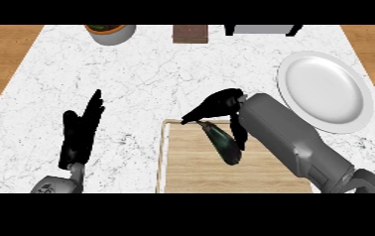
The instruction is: Pick the eggplant from the tray and place it in the plate
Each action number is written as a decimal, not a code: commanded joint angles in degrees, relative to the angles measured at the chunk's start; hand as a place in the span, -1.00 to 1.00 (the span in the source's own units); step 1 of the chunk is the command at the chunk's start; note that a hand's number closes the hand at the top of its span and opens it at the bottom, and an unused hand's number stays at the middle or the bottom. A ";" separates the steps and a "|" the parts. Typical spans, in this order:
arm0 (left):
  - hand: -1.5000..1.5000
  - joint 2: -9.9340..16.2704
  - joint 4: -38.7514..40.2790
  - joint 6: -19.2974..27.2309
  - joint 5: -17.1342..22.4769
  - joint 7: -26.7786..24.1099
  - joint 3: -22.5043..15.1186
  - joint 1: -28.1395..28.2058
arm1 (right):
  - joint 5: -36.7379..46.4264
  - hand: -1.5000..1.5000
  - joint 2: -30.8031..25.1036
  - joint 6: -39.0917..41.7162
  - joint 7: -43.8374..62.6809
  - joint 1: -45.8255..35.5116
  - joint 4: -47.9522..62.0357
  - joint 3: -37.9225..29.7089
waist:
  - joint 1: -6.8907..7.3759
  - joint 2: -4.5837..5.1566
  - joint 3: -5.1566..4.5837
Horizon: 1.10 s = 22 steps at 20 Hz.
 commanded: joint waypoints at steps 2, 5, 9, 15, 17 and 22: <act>0.00 -2.27 2.41 -0.12 -0.36 -1.70 0.61 -1.02 | 2.73 -1.00 2.07 1.28 -5.90 2.55 3.37 0.93 | -0.23 0.07 -0.01; 0.00 -0.28 -0.95 -1.03 -1.10 1.27 0.56 0.17 | 3.11 -1.00 3.41 2.51 -7.64 -1.58 7.65 -0.28 | 0.27 0.13 0.01; 0.00 -1.86 -2.00 -0.24 -1.01 1.23 1.00 1.53 | 4.51 1.00 2.65 2.40 -6.84 1.21 3.98 0.83 | -0.28 -0.14 0.01; 0.00 -4.39 4.75 -1.25 -2.06 -5.85 0.75 2.36 | 5.60 1.00 1.58 -2.68 -13.59 -0.76 5.33 -0.47 | -0.45 -0.01 -0.03; 0.00 -1.11 -2.08 -3.44 -0.34 1.52 2.13 1.41 | 7.71 1.00 5.49 -6.14 -13.07 -0.16 9.46 -0.03 | 0.22 0.03 0.02; 0.00 -2.33 -0.04 -2.80 -2.26 -0.93 3.27 2.05 | 8.91 1.00 3.45 -12.81 -12.35 0.88 10.30 -6.66 | -0.20 -0.06 0.01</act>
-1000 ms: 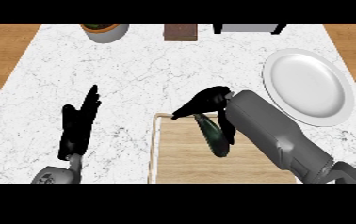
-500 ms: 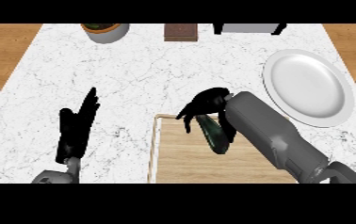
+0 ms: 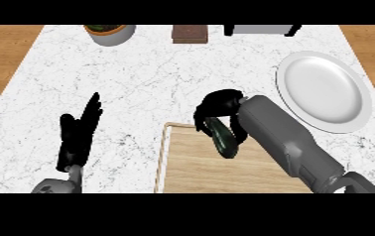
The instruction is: Pick the eggplant from the tray and place it in the plate
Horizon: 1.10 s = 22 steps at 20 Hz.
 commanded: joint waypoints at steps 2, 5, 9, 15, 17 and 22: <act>0.00 -0.68 -0.81 0.52 -0.94 -0.52 -0.31 1.32 | -2.73 1.00 0.57 -5.16 6.45 -1.21 2.16 -8.31 | -0.26 -0.01 -0.01; 0.00 -0.66 -0.48 0.91 -0.20 0.22 0.39 2.21 | -3.80 1.00 -7.19 -17.62 12.95 3.90 2.63 -13.38 | -3.57 -0.88 0.06; 0.00 0.51 -1.47 1.75 -0.22 0.73 2.00 2.58 | -6.68 1.00 -12.53 -28.57 19.34 6.56 0.52 -20.51 | -4.96 -1.48 0.02; 0.00 0.38 -3.52 1.79 -0.41 1.25 1.44 5.77 | -11.49 1.00 -16.57 -36.86 21.23 13.11 -14.22 -27.51 | -4.90 -1.75 -0.06; 0.00 0.94 -3.56 0.87 0.28 0.55 2.29 5.19 | -11.83 1.00 -19.91 -38.90 23.45 14.96 -18.22 -29.73 | -4.51 -1.39 -0.11; 0.00 1.01 -3.74 0.00 0.14 3.56 2.12 1.75 | -13.02 1.00 -23.36 -39.19 34.56 21.66 -32.47 -33.11 | -2.97 -0.68 -0.09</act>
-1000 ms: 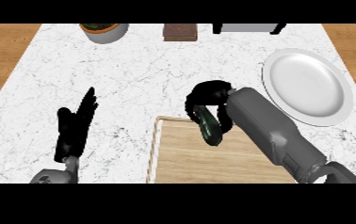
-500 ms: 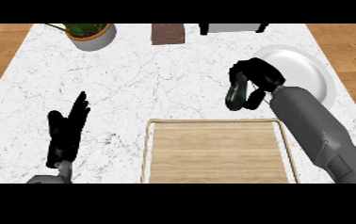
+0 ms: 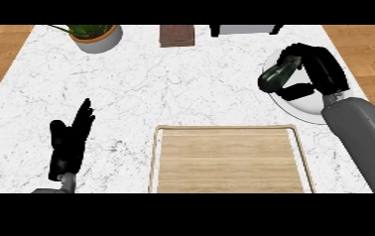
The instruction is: Pick the eggplant from the tray and place it in the plate
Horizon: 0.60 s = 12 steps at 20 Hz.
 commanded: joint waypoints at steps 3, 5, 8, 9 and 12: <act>0.00 -2.44 1.34 0.29 -2.65 -3.55 -2.22 0.80 | -1.97 1.00 -5.70 1.73 11.09 7.20 -13.48 -5.93 | 2.37 0.83 0.04; 0.00 -2.43 0.28 -0.89 -1.98 -0.87 -2.13 -0.40 | 0.40 1.00 -5.03 0.69 13.37 5.44 -10.61 -7.58 | 3.20 1.05 0.07; 0.00 -2.48 1.36 -2.21 -1.11 -1.51 0.25 -1.30 | -0.31 1.00 -6.39 4.31 10.06 6.57 -9.35 -11.66 | 3.50 1.16 0.08; 0.00 -0.92 -0.50 -3.60 -0.68 -0.95 0.82 -1.25 | 1.09 1.00 -5.05 0.90 7.15 8.43 -5.78 -11.67 | 3.62 1.19 0.10; 0.00 -2.92 -2.52 -1.20 -3.81 4.37 -1.64 -3.05 | 1.59 1.00 -5.15 4.28 5.17 1.65 2.75 -13.94 | 3.94 1.26 0.11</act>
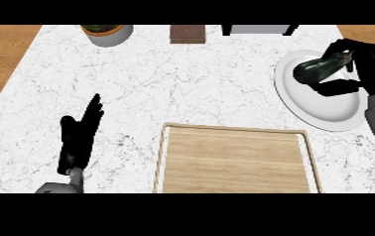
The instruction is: Pick the eggplant from the tray and place it in the plate
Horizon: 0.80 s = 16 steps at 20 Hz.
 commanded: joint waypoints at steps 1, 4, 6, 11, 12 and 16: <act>0.00 -0.34 -1.76 -0.06 -2.09 2.09 -0.45 -0.24 | 1.81 1.00 0.88 0.35 -5.57 -2.53 9.35 -3.32 | 0.58 0.16 0.02; 0.00 -0.46 3.97 -2.67 0.02 -2.82 1.49 -1.15 | 3.75 1.00 -0.41 0.21 -8.48 -7.13 19.15 -4.31 | 0.91 0.36 0.03; 0.00 -0.54 1.95 -1.96 -1.06 -0.84 1.06 -1.96 | 6.98 1.00 3.62 -1.07 -5.11 -11.07 23.45 -2.19 | 1.21 0.39 0.03; 0.00 -2.27 1.31 -0.33 -2.87 0.19 -0.75 -1.89 | 5.90 1.00 0.38 4.96 -14.13 -10.27 34.77 -3.70 | 1.76 0.74 0.12; 0.00 0.29 1.83 -2.95 -0.36 -0.52 2.46 -2.44 | 6.93 1.00 1.45 4.91 -14.50 -9.96 34.99 -2.81 | 1.45 0.56 0.08; 0.00 -0.52 2.56 -2.23 -0.91 1.67 2.13 -5.03 | 10.47 1.00 -0.13 11.65 -12.94 -13.67 41.87 0.06 | 2.20 0.98 0.12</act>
